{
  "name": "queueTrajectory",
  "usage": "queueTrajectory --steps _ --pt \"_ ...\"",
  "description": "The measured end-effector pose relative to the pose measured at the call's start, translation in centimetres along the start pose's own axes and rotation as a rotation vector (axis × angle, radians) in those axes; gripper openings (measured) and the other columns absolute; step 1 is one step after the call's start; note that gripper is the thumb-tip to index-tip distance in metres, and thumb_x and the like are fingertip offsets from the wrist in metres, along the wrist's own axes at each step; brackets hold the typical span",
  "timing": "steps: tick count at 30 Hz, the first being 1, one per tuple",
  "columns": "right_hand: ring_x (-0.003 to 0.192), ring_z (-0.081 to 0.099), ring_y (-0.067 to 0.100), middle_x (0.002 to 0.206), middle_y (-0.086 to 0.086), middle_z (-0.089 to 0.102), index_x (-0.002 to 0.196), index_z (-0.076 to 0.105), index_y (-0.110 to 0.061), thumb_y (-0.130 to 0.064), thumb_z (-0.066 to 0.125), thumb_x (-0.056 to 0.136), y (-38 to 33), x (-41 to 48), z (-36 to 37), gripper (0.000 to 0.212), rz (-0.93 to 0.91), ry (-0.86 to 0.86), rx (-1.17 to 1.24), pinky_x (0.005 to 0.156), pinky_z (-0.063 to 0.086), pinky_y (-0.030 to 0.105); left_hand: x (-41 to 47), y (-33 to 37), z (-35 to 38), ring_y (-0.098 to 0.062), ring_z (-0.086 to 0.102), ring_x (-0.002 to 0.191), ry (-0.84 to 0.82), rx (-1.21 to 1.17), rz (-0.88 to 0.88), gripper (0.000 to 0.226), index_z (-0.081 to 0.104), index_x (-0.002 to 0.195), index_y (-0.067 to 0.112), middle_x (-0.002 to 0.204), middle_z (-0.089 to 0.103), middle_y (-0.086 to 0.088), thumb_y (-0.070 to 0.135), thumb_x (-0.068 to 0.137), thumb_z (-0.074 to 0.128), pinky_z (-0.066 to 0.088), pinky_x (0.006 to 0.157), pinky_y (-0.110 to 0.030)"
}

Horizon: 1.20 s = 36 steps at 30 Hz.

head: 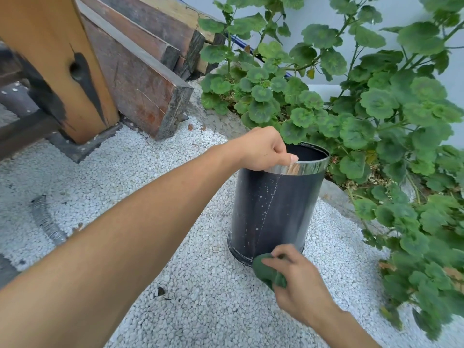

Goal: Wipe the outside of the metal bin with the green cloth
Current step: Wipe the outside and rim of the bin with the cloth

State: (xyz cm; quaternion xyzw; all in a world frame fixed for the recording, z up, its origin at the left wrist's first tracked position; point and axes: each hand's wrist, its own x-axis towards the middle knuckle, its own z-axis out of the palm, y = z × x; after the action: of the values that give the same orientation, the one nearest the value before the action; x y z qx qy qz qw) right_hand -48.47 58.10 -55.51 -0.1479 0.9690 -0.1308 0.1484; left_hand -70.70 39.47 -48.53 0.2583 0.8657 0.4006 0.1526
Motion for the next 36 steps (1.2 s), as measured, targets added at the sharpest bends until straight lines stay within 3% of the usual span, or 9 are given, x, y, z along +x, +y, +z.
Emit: queueTrajectory --steps 5,7,11,14,18,22,30,34,36 --pt "0.098 0.059 0.008 0.153 -0.004 0.035 0.106 0.077 -0.033 -0.008 0.084 0.062 0.4 2.5 -9.9 0.051 -0.003 0.321 0.065 0.087 0.043 0.021 -0.3 0.1 1.0 -0.008 0.032 0.047 -0.013 -0.022 0.017 0.052 0.062 0.058 0.013 0.054 0.038 0.006 0.053 0.092 0.067 0.027 0.041 -0.013" --pt "0.120 0.054 0.014 0.157 -0.003 0.033 0.103 0.078 -0.036 -0.009 0.079 0.064 0.4 4.5 -13.9 0.048 -0.018 0.259 -0.020 0.098 0.035 0.024 -0.4 0.4 1.4 -0.003 0.041 0.046 -0.023 0.003 0.033 0.046 0.068 0.059 0.019 0.044 0.046 0.012 0.052 0.092 0.067 0.030 0.042 -0.012" --pt "0.108 0.058 0.002 0.112 -0.025 0.064 0.086 0.080 -0.040 -0.007 0.072 0.062 -0.2 8.2 -17.5 0.041 -0.055 -0.103 -0.115 0.081 0.040 0.005 -1.2 0.2 1.3 -0.005 0.042 0.049 -0.021 0.053 0.086 0.050 0.068 0.062 0.018 0.046 0.045 0.010 0.058 0.091 0.063 0.037 0.050 -0.020" --pt "0.084 0.066 0.002 0.088 -0.017 0.074 0.080 0.078 -0.038 -0.013 0.065 0.056 -0.3 8.8 -17.7 0.038 -0.093 -0.199 -0.126 0.074 0.056 0.027 -2.3 -1.2 0.5 -0.012 0.054 0.057 -0.066 0.185 0.057 0.075 0.066 0.062 0.011 0.057 0.060 0.004 0.074 0.094 0.043 0.043 0.061 -0.029" --pt "0.079 0.066 0.007 0.090 -0.005 0.073 0.081 0.077 -0.024 -0.011 0.059 0.061 0.3 8.7 -18.0 0.030 -0.225 -0.281 -0.177 0.067 0.057 0.026 -3.4 -1.4 -1.2 -0.002 0.061 0.060 -0.123 0.253 -0.022 0.077 0.067 0.056 0.019 0.055 0.065 0.010 0.073 0.098 0.030 0.041 0.061 -0.026" --pt "0.092 0.063 -0.006 0.100 -0.023 0.069 0.082 0.079 -0.033 0.004 0.065 0.064 2.0 9.7 -20.1 0.044 -0.225 -0.183 -0.126 0.081 0.049 0.014 -3.0 1.5 -3.8 -0.010 0.059 0.058 -0.149 0.292 0.058 0.066 0.061 0.056 0.020 0.057 0.063 0.010 0.064 0.100 0.037 0.044 0.061 -0.027" --pt "0.109 0.064 0.003 0.122 -0.019 0.068 0.101 0.079 -0.033 0.006 0.075 0.077 2.5 12.0 -17.1 0.045 -0.168 -0.006 -0.001 0.101 0.050 0.028 -4.4 1.2 -6.5 -0.015 0.051 0.061 -0.249 0.244 -0.007 0.040 0.073 0.087 0.002 0.069 0.062 -0.001 0.040 0.098 0.065 0.041 0.058 -0.026" --pt "0.073 0.075 0.014 0.095 -0.011 0.076 0.097 0.075 -0.044 0.007 0.073 0.082 4.6 10.9 -15.1 0.053 -0.008 0.160 0.293 0.063 0.063 0.034 -4.7 0.0 -7.4 -0.010 0.056 0.064 -0.175 0.165 -0.044 0.036 0.072 0.090 0.000 0.070 0.065 0.006 0.035 0.099 0.065 0.046 0.065 -0.025" --pt "0.071 0.074 0.011 0.089 -0.013 0.076 0.101 0.072 -0.050 0.001 0.074 0.083 4.7 10.2 -14.2 0.054 0.016 0.268 0.389 0.061 0.063 0.035 -4.3 -0.2 -7.7 0.001 0.053 0.055 -0.141 0.158 -0.062 0.035 0.072 0.086 0.004 0.056 0.062 0.019 0.035 0.100 0.064 0.043 0.060 -0.019"
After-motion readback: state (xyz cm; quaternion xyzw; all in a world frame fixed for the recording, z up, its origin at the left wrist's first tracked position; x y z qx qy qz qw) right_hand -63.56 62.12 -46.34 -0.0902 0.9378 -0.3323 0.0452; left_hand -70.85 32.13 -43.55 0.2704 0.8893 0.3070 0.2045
